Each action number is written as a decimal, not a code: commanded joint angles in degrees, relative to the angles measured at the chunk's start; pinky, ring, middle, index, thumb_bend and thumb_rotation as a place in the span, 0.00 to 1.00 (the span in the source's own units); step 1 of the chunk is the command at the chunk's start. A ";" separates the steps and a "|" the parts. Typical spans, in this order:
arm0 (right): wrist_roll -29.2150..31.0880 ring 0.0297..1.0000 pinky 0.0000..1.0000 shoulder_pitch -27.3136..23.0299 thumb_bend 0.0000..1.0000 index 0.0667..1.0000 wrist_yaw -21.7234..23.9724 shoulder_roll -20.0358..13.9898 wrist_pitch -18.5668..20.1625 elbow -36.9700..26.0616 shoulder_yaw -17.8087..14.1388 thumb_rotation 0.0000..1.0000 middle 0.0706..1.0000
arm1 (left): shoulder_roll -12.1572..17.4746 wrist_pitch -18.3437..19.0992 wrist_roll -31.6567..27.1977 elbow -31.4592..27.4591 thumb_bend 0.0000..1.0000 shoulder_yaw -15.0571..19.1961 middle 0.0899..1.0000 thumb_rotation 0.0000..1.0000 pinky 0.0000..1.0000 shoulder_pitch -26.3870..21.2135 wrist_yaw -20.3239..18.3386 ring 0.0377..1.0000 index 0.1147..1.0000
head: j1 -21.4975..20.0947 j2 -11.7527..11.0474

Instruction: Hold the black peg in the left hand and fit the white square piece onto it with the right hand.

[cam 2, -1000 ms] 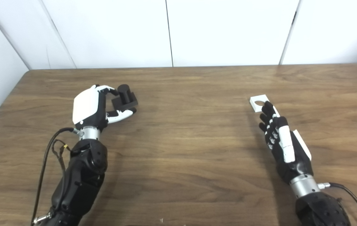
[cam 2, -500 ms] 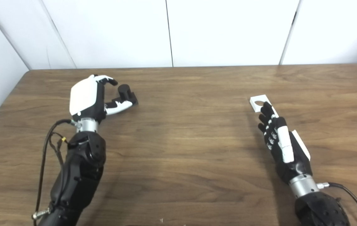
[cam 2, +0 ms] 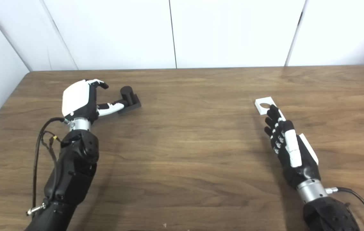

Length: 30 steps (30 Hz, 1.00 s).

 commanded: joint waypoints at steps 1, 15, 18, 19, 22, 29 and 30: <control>0.61 1.00 1.00 -0.80 0.67 1.00 0.65 -0.53 -2.28 -1.47 -0.43 1.00 1.00 | 1.85 -0.17 0.16 0.12 0.89 0.32 0.82 0.48 0.75 -3.29 1.55 0.92 0.64 | -0.05 0.05; 0.81 1.00 1.00 -0.54 0.67 1.00 0.26 -0.80 -1.03 -2.86 -0.47 1.00 1.00 | 2.05 -1.54 -3.98 6.38 0.90 -1.42 0.81 0.50 0.74 -3.55 3.27 0.90 0.63 | -0.82 0.01; 0.84 1.00 1.00 -0.33 0.66 1.00 0.30 -0.80 -1.30 -2.83 -0.50 1.00 1.00 | 2.11 -1.93 -4.66 7.33 0.91 -1.98 0.80 0.50 0.74 -3.80 3.54 0.90 0.62 | -1.01 -0.06; 0.81 1.00 1.00 -0.27 0.67 1.00 0.31 -0.82 -1.35 -2.80 -0.49 1.00 1.00 | 2.19 -2.02 -4.84 7.50 0.91 -2.18 0.80 0.50 0.74 -3.85 3.51 0.90 0.63 | -1.01 -0.06; 0.34 1.00 1.00 -0.18 0.67 1.00 0.36 -0.94 -2.01 -2.51 -0.41 1.00 1.00 | 2.22 -2.26 -6.06 7.56 0.91 -2.47 0.81 0.51 0.74 -4.01 2.91 0.90 0.63 | -1.08 -0.03; 0.38 1.00 1.00 0.04 0.67 1.00 0.52 -0.77 -2.19 -2.45 -0.28 1.00 1.00 | 1.81 -1.90 -6.72 7.67 0.91 -3.79 0.81 0.46 0.74 -4.50 3.11 0.90 0.61 | -1.29 -0.13; 0.39 1.00 1.00 0.06 0.67 1.00 0.50 -0.75 -2.18 -2.43 -0.26 1.00 1.00 | 1.82 -1.95 -6.67 7.80 0.91 -4.02 0.81 0.46 0.74 -4.54 3.34 0.90 0.62 | -1.29 -0.13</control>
